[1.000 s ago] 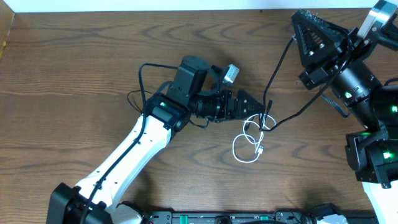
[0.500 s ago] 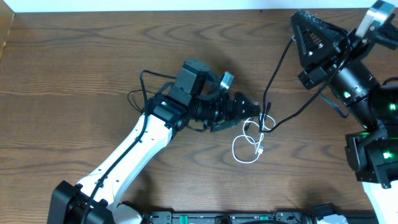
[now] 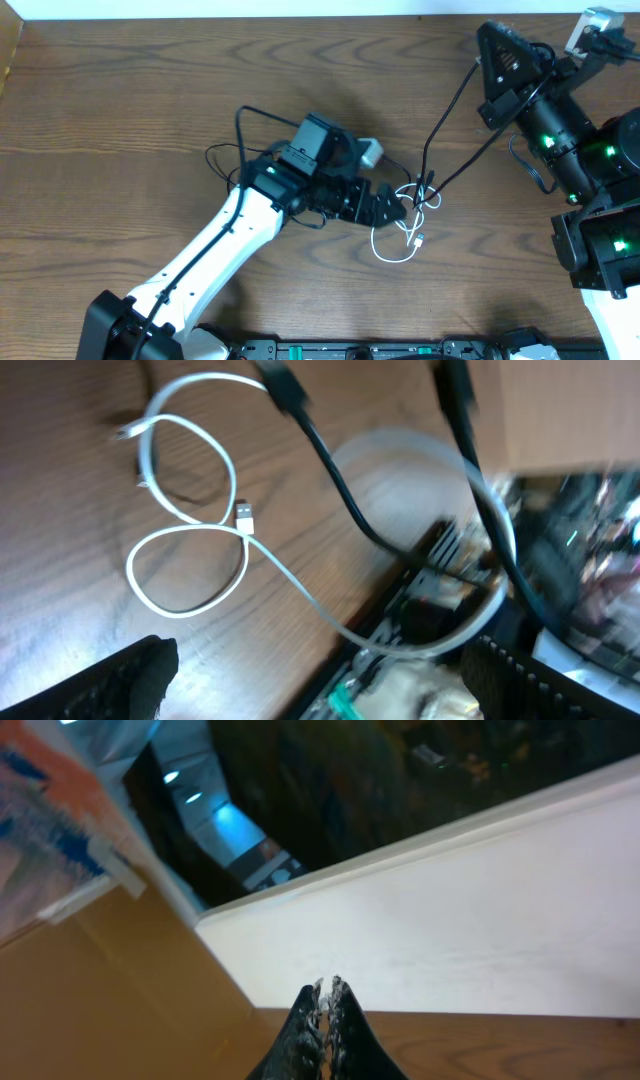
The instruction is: Untangle cables
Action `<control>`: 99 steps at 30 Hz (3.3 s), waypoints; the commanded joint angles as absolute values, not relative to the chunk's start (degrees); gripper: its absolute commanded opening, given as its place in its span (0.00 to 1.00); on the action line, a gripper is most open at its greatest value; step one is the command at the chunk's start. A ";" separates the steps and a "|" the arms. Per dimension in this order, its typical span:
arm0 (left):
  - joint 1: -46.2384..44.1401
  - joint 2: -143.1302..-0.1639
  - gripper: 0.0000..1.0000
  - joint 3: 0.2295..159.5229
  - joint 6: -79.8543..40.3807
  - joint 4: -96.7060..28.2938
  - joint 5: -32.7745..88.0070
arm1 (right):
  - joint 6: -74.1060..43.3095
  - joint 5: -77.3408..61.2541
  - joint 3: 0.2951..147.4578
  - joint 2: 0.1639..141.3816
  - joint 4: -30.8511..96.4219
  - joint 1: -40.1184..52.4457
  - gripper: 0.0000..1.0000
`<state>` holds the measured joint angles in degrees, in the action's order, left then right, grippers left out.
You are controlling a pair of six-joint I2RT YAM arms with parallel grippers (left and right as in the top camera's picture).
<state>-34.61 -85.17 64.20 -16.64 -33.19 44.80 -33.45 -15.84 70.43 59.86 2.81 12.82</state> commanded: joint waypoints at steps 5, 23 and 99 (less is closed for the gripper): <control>-39.79 -85.71 0.95 64.07 0.69 -33.76 43.24 | -35.77 -7.97 70.76 61.23 4.86 12.69 0.01; -40.47 -85.23 0.93 64.07 -12.08 -22.50 27.86 | -50.30 -4.80 70.76 63.33 9.21 12.49 0.01; -51.40 -81.01 0.49 38.48 -23.44 20.05 9.39 | -51.86 -13.30 70.76 63.33 11.49 11.25 0.01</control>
<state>-51.48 -80.82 38.41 -23.22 19.59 10.13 -51.11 -12.23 70.43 63.70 11.66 11.42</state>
